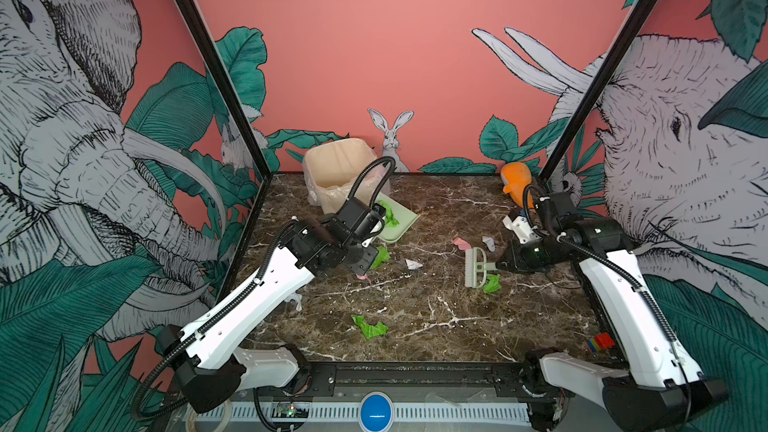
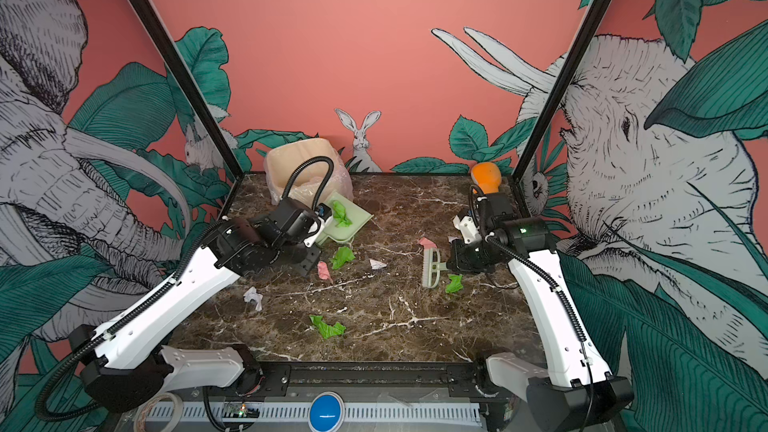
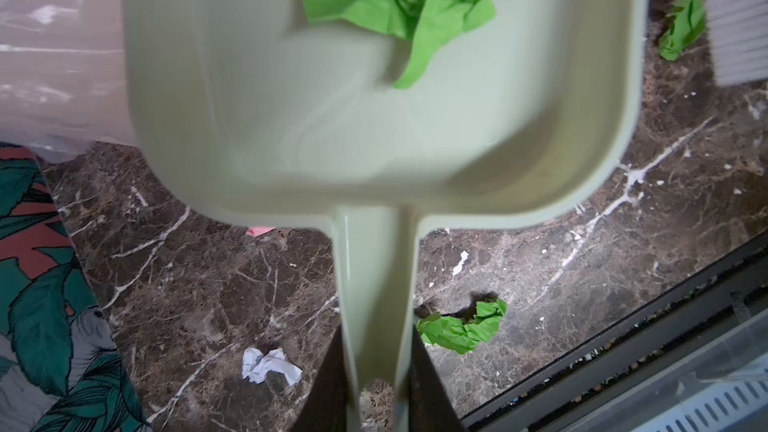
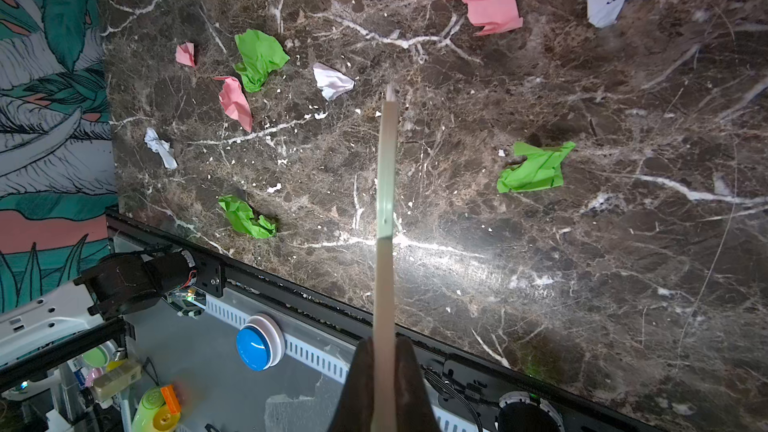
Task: Sweep away the paper scraps from the table
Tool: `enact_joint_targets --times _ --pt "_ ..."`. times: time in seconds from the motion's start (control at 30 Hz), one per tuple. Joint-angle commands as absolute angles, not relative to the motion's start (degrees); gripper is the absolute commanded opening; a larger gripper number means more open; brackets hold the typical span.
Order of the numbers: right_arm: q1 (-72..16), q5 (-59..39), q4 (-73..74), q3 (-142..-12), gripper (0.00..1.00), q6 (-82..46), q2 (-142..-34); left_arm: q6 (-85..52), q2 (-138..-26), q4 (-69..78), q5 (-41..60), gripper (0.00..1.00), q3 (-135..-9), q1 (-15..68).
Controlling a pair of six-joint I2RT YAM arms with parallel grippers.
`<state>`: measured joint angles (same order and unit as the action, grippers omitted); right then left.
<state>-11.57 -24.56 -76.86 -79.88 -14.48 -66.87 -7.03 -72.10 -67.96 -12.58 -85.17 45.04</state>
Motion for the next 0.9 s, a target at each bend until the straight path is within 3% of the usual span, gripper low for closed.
enact_joint_targets --times 0.0,0.87 --pt "-11.21 -25.84 -76.20 -80.13 0.00 -13.11 -67.02 -6.91 -71.69 -73.18 -14.14 0.13 -87.90 42.97" --pt "-10.37 -27.79 -77.26 -81.65 0.00 -10.90 -68.55 -0.22 -76.57 -73.60 -16.67 0.15 -98.42 23.69"
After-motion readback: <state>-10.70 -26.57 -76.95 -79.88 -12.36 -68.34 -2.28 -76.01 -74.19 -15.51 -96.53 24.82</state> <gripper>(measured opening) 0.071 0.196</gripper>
